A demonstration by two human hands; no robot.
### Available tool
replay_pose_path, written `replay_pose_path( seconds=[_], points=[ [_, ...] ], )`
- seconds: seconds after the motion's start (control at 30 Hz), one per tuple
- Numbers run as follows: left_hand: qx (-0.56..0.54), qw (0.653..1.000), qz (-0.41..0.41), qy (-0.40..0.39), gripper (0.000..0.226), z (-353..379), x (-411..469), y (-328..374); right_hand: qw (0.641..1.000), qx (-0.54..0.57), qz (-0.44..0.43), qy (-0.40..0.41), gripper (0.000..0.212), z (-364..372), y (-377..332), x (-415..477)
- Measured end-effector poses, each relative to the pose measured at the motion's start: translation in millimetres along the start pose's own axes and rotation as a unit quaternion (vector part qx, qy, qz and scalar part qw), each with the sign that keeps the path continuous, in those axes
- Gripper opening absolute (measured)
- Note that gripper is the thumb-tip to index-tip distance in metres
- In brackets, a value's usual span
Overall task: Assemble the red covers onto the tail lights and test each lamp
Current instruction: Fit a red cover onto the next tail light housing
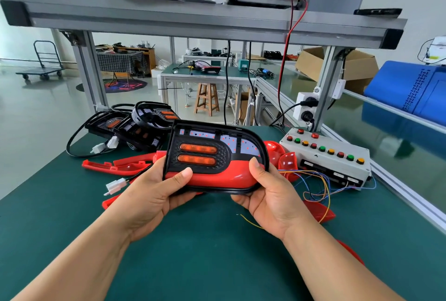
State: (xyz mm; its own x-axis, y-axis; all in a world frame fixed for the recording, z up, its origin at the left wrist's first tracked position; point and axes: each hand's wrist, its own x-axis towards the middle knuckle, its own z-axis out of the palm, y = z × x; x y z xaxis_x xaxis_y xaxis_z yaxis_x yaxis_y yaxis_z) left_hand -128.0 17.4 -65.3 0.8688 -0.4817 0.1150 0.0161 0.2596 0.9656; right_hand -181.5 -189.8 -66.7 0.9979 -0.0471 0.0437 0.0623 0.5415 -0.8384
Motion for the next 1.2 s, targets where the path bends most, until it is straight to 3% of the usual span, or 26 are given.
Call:
replay_pose_path(
  seconds=[0.27,0.6,0.73,0.83,0.93,1.1,1.2],
  points=[
    [-0.007,0.999,-0.031,-0.040,0.036,-2.2,-3.2,8.3,0.999,0.023,0.019,0.033,0.034,-2.4,-1.3,0.9],
    [0.008,1.000,0.011,-0.024,0.038,-1.2,0.2,9.3,0.998,0.032,0.002,0.051,0.031,-0.9,-2.0,2.2],
    [0.006,0.998,-0.029,-0.054,0.041,-10.2,-1.8,17.2,0.998,0.039,-0.002,0.044,0.034,0.0,-4.2,0.9],
    [0.023,0.997,-0.072,-0.023,0.052,-25.1,-0.1,25.6,0.999,0.033,0.017,0.015,0.032,2.0,-3.7,-2.5],
    [-0.005,0.995,-0.098,0.020,0.061,-36.4,3.7,29.2,0.998,-0.032,0.054,-0.029,0.030,5.7,3.6,-7.1],
    [0.091,0.988,-0.101,0.075,0.036,-34.9,4.0,20.6,0.968,-0.229,0.107,-0.014,0.069,5.7,5.7,-7.5],
    [0.147,0.977,-0.123,0.093,0.034,-35.7,1.6,20.7,0.943,-0.314,0.109,0.017,0.054,-0.3,1.7,-7.4]
  ],
)
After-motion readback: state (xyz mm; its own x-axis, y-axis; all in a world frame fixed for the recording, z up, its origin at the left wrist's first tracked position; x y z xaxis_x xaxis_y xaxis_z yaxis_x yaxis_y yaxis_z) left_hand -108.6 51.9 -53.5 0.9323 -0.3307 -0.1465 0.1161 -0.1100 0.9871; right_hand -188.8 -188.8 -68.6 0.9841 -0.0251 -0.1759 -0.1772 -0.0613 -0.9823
